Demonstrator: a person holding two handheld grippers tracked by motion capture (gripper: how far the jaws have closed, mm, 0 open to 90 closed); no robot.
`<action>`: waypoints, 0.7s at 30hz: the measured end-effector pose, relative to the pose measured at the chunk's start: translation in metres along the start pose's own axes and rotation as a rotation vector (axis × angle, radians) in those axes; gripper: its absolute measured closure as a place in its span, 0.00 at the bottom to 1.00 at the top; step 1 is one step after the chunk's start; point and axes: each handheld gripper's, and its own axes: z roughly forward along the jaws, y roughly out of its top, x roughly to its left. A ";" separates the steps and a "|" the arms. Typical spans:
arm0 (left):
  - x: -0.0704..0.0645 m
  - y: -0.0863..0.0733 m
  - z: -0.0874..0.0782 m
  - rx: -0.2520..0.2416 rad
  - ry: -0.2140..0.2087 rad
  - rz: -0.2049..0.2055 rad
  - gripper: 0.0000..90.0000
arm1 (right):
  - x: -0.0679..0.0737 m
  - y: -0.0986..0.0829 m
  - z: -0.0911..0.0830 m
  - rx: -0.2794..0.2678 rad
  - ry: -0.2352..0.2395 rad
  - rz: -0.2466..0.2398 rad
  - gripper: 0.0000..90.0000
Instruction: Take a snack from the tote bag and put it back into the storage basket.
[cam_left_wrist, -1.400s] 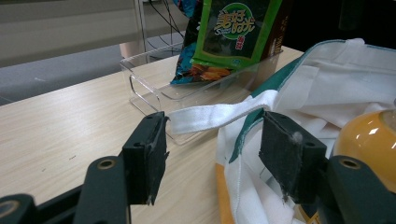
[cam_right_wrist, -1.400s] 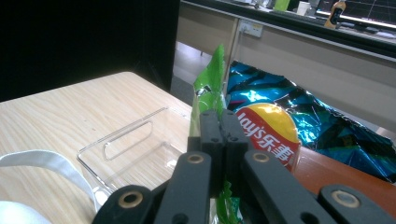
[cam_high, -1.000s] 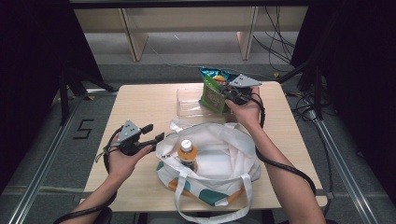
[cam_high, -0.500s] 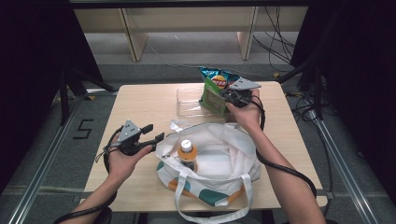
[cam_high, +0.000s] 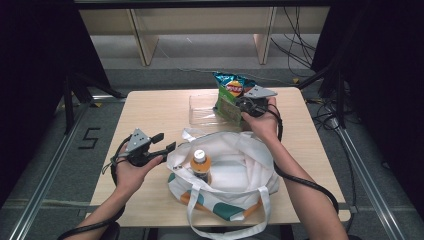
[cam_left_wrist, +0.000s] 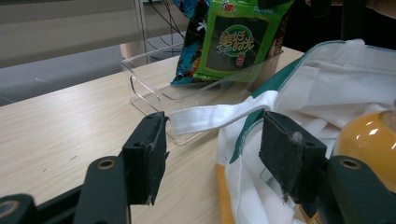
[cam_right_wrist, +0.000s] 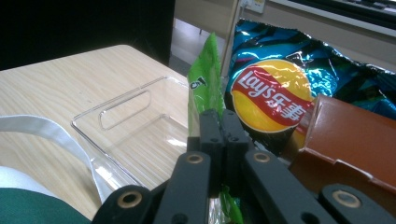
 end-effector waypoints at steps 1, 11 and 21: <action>0.000 0.000 0.000 0.000 0.000 0.000 0.45 | -0.001 0.000 0.000 0.010 0.011 -0.012 1.00; 0.000 0.000 0.000 0.001 0.000 0.000 0.45 | 0.001 -0.004 0.004 0.031 -0.002 0.002 1.00; 0.001 0.000 0.000 0.000 0.002 0.004 0.45 | -0.001 -0.009 0.007 0.067 -0.006 -0.001 1.00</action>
